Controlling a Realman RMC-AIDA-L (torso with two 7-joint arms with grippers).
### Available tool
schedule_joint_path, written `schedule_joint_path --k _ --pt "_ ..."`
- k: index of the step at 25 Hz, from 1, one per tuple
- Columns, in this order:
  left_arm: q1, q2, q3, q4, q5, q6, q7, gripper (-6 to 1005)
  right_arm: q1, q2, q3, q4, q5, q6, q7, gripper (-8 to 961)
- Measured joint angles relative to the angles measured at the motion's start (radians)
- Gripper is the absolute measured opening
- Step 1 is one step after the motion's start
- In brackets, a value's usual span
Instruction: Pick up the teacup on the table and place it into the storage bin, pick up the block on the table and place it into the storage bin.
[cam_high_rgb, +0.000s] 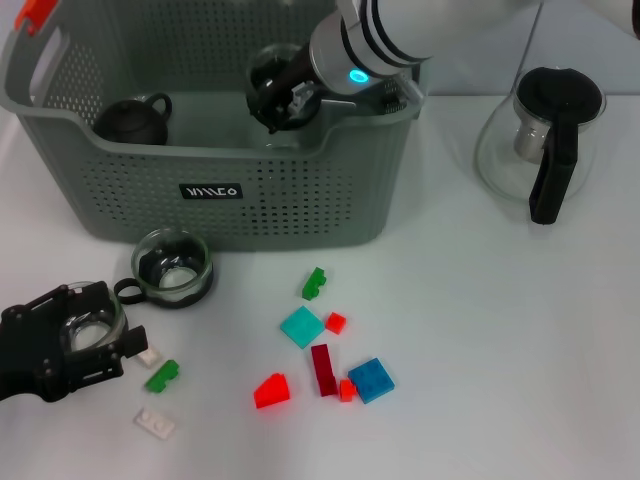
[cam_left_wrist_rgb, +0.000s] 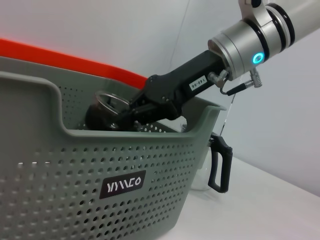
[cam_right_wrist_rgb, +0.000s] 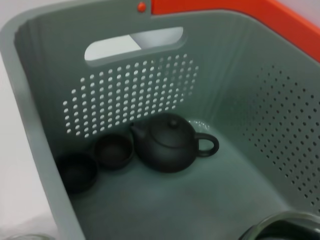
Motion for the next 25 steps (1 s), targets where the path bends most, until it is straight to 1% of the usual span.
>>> schedule_joint_path --k 8,11,14,17,19,21,22,24,25 --pt "0.0 0.0 -0.003 0.0 0.0 0.0 -0.001 891 0.001 -0.003 -0.006 0.001 0.0 -0.007 0.003 190" --pt "0.002 0.0 -0.006 0.0 0.0 0.0 -0.001 891 0.0 -0.005 0.002 -0.006 0.002 0.001 0.022 233" --pt "0.004 0.0 -0.008 0.0 0.0 0.0 -0.001 891 -0.02 -0.011 0.024 -0.065 0.003 0.003 0.038 277" --pt "0.004 0.0 -0.008 0.0 0.0 0.001 -0.001 890 -0.105 -0.015 0.109 -0.241 0.007 -0.037 0.034 413" --pt "0.004 -0.001 -0.008 0.0 0.0 0.003 -0.001 890 -0.201 -0.013 0.169 -0.419 0.034 -0.083 0.011 503" --pt "0.004 -0.001 -0.008 0.0 0.0 0.006 -0.001 890 -0.311 -0.015 0.194 -0.576 0.147 -0.129 -0.065 535" --pt "0.005 -0.001 -0.008 0.0 0.0 0.006 -0.002 890 -0.361 -0.017 0.202 -0.635 0.216 -0.158 -0.118 550" --pt "0.005 -0.002 -0.007 0.0 0.0 0.005 -0.002 890 -0.453 -0.021 0.238 -0.699 0.415 -0.246 -0.28 582" --pt "0.005 -0.002 -0.007 0.0 0.0 0.004 -0.002 890 -0.503 -0.021 0.268 -0.713 0.516 -0.312 -0.373 598"
